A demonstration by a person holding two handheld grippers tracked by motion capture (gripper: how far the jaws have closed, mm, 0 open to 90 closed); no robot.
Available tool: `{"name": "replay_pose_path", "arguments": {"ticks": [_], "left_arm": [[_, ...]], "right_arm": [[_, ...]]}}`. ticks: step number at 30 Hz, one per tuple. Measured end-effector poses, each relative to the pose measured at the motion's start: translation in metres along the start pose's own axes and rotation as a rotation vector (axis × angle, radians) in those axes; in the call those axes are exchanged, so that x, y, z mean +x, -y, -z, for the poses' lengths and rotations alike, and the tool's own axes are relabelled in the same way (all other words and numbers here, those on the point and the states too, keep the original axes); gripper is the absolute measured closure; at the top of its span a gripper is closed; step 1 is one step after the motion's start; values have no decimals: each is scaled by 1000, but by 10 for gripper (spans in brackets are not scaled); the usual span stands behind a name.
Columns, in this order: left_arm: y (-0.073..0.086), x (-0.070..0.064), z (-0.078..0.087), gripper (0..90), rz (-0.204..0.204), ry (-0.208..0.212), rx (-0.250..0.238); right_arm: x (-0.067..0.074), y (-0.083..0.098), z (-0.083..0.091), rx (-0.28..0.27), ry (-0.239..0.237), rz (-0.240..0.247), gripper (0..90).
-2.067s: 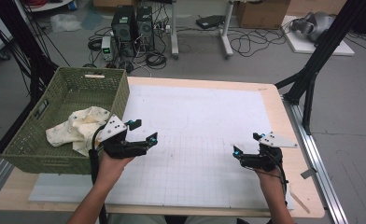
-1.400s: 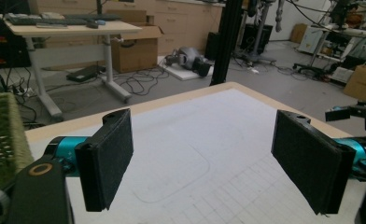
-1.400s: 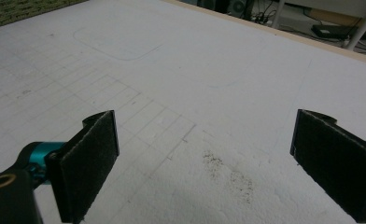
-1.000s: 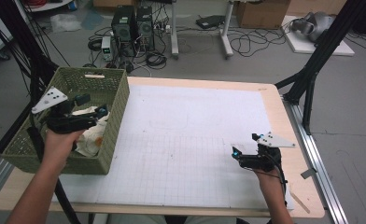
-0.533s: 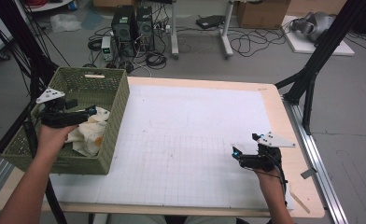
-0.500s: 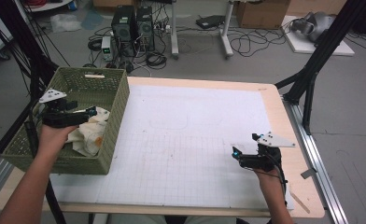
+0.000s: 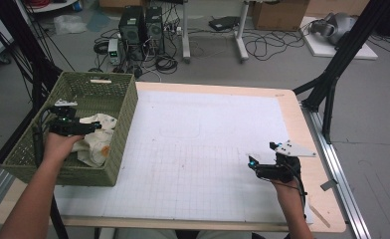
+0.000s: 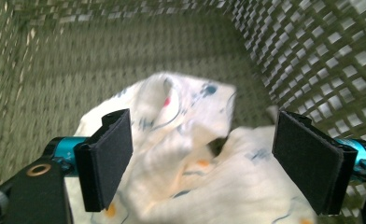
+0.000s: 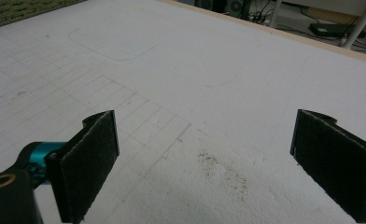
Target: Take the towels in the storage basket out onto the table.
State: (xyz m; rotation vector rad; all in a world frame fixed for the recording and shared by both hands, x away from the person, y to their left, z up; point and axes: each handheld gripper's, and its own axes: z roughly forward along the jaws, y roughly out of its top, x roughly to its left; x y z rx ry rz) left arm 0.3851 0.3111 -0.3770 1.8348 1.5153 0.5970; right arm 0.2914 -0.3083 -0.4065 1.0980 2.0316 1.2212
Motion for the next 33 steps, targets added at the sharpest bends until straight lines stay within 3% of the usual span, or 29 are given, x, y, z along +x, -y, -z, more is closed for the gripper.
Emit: {"name": "replay_pose_path", "arguments": {"ticks": [3,9,15,17,21,24,28,32,33], "left_arm": [[3,3,-7,209,30,-10,59],[9,4,-15,212,39,-33,181],[17,6,-29,210,59,-47,363],[19,7,-32,194,69,-50,397],[21,7,-35,160,69,-44,402],[21,5,-36,144,48,-45,410],[19,5,-37,174,33,-45,424],[15,6,-32,323,10,-58,415],[13,6,-29,521,1,-57,393]], "right_arm": [[0,0,0,-2,0,8,71],[0,0,1,-1,0,-2,71],[1,0,0,2,0,4,71],[1,0,0,2,0,4,71],[1,0,0,6,2,8,71],[1,0,-1,13,0,7,71],[1,0,-1,12,0,12,71],[1,0,-1,15,2,7,71],[1,0,0,16,4,4,71]]}}
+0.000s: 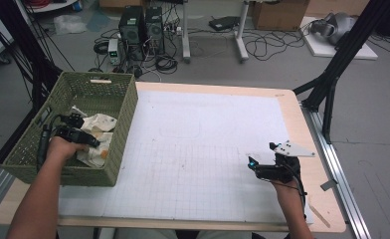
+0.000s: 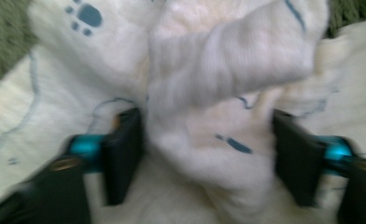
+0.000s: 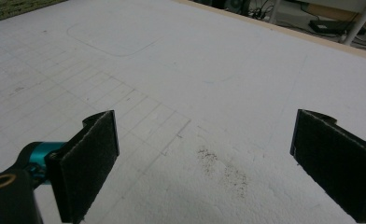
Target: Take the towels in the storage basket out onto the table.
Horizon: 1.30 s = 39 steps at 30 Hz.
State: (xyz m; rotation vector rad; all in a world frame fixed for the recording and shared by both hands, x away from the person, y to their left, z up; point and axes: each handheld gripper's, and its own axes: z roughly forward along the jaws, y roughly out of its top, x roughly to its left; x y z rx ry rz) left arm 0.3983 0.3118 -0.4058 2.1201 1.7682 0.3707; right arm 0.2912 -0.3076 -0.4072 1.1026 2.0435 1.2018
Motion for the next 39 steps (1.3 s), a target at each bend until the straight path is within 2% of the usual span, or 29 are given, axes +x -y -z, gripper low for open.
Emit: {"name": "replay_pose_path", "arguments": {"ticks": [1,2,5,7,9,11,16,19,20,21,26,29,31,36,39], "left_arm": [[0,0,2,639,0,31,-16],[0,-1,2,725,-9,25,-13],[-1,0,2,742,-4,32,-14],[-2,0,5,754,-6,20,-34],[-4,2,13,761,29,1,-99],[-4,6,19,761,65,-1,-162],[-2,12,34,761,104,15,-316],[-1,15,41,760,109,8,-386],[2,18,46,760,115,6,-428],[2,18,46,760,115,6,-428],[9,24,61,760,131,13,-542],[12,24,69,760,128,31,-616],[12,23,76,760,114,22,-655],[13,21,93,759,131,61,-760],[12,20,102,758,134,80,-804]], "right_arm": [[0,0,0,-1,2,-2,71],[-1,0,0,1,2,-5,71],[-2,1,0,-1,3,-5,71],[-2,0,1,-1,5,-8,71],[-3,1,1,-2,4,-8,71],[-3,1,1,-2,5,-9,71],[-3,1,1,-3,8,-20,71],[-5,1,1,-6,9,-21,71],[-5,1,2,-3,10,-26,71],[-5,1,2,-3,10,-26,71],[-5,1,2,-3,10,-26,71],[-5,1,2,-7,9,-22,71],[-4,1,2,-7,8,-23,71],[-4,0,2,-8,5,-28,71],[-4,0,2,-10,5,-29,71]]}}
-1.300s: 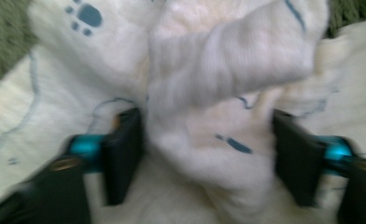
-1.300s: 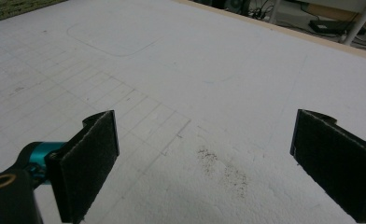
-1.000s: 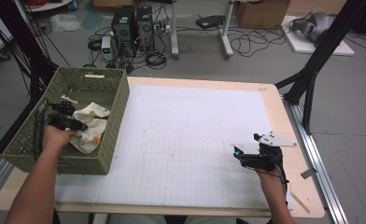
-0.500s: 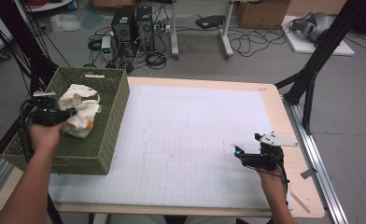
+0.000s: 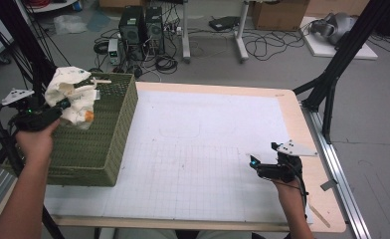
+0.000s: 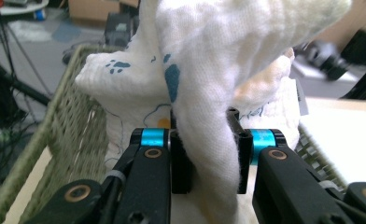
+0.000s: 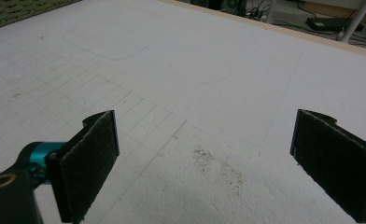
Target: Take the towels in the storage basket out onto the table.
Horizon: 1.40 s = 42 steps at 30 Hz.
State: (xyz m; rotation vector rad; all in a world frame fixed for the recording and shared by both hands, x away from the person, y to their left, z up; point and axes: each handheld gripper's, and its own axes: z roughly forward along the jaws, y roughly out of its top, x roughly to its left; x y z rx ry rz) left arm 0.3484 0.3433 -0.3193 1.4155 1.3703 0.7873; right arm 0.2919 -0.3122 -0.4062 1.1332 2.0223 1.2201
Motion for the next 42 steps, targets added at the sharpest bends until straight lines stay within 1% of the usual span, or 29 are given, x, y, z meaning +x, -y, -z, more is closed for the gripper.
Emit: {"name": "replay_pose_path", "arguments": {"ticks": [1,4,5,7,10,11,13,14,15,16,17,24,25,27,31,34,37,39,42], "left_arm": [[-3,-2,3,758,-1,6,-21],[-11,-7,9,758,-1,24,-59],[-14,-10,11,758,-10,34,-71],[-19,-15,14,758,-22,52,-80],[-27,-27,18,758,-53,84,-94],[-30,-33,19,758,-62,105,-94],[-33,-42,19,758,-79,131,-98],[-35,-49,19,758,-89,150,-97],[-35,-53,19,758,-92,162,-99],[-37,-63,18,758,-111,193,-99],[-37,-63,18,758,-111,193,-99],[-42,-99,18,757,-154,299,-114],[-43,-105,18,757,-160,320,-115],[-42,-116,17,757,-166,358,-109],[-37,-137,10,756,-188,413,-92],[-29,-153,2,756,-208,456,-60],[-22,-167,-4,756,-221,489,-36],[-16,-177,-10,755,-237,516,-14],[-6,-189,-18,753,-244,542,16]], "right_arm": [[0,0,0,0,0,0,71],[0,0,0,2,-8,-4,71],[0,0,0,-1,-8,-3,71],[0,0,0,-1,-10,-7,71],[0,0,0,0,-10,-8,71],[0,0,0,3,-11,-8,71],[0,0,0,3,-10,-3,71],[1,0,0,2,-10,-3,71],[0,0,0,4,-13,-3,71],[0,0,0,4,-13,-3,71],[0,0,0,4,-13,-3,71],[0,0,0,-2,-16,-8,71],[0,0,0,-1,-15,-8,71],[1,-1,0,-3,-18,-4,71],[1,-1,0,-2,-18,-8,71],[1,-1,1,-2,-19,-8,71],[1,-1,0,-1,-20,-8,71],[1,-1,0,0,-21,-9,71],[1,-1,0,2,-23,-5,71]]}}
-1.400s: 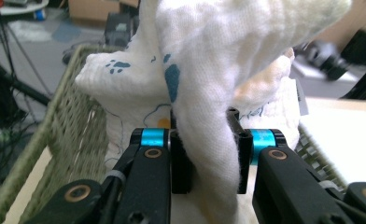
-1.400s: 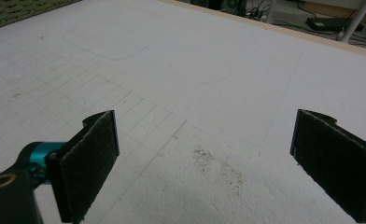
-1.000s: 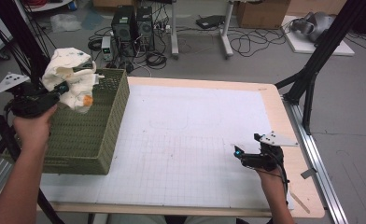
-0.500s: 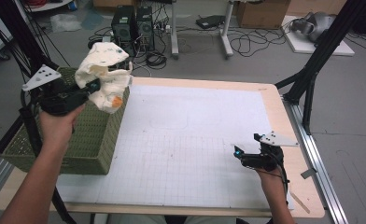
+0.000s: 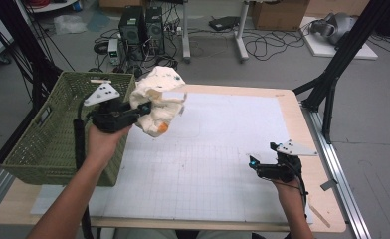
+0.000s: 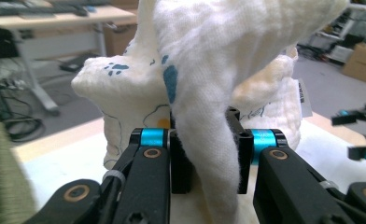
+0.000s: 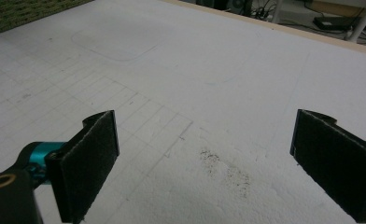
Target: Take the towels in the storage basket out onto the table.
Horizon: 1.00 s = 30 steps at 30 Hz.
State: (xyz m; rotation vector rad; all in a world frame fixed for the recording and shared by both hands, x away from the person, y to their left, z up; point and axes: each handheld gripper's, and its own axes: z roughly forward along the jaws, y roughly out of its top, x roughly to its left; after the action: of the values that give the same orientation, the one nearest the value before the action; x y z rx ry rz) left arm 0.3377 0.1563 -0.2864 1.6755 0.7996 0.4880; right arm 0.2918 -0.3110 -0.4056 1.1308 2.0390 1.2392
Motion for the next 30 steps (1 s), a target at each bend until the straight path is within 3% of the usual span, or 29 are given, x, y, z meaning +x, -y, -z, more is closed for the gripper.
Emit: {"name": "replay_pose_path", "arguments": {"ticks": [9,19,23,26,30], "left_arm": [[28,-25,-44,751,-12,72,85],[66,-39,-81,742,-10,105,205],[78,-43,-94,728,3,113,232],[85,-49,-106,722,-25,119,275],[95,-53,-120,677,-26,109,315]], "right_arm": [[1,0,-1,6,-3,8,71],[1,1,-3,16,-6,10,71],[2,1,-3,18,-7,14,71],[1,1,-4,21,-7,16,71],[2,1,-4,24,-8,17,71]]}}
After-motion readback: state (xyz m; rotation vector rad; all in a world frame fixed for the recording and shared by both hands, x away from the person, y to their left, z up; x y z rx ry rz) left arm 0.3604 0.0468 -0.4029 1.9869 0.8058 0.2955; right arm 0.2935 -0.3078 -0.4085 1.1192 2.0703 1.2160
